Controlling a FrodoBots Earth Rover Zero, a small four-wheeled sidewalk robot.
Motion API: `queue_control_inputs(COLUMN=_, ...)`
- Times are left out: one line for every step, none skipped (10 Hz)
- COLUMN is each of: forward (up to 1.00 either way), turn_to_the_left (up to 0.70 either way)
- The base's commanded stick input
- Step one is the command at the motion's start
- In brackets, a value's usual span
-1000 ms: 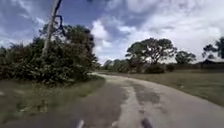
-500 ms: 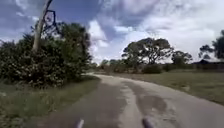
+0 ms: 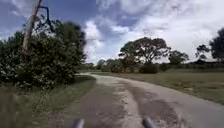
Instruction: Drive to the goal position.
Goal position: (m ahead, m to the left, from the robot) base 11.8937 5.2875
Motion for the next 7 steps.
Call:
queue_control_inputs(forward=0.69, turn_to_the_left=0.03)
queue_control_inputs(forward=0.69, turn_to_the_left=0.03)
queue_control_inputs(forward=0.69, turn_to_the_left=0.03)
queue_control_inputs(forward=0.69, turn_to_the_left=0.03)
queue_control_inputs(forward=0.69, turn_to_the_left=0.03)
queue_control_inputs(forward=0.69, turn_to_the_left=0.03)
queue_control_inputs(forward=0.69, turn_to_the_left=0.03)
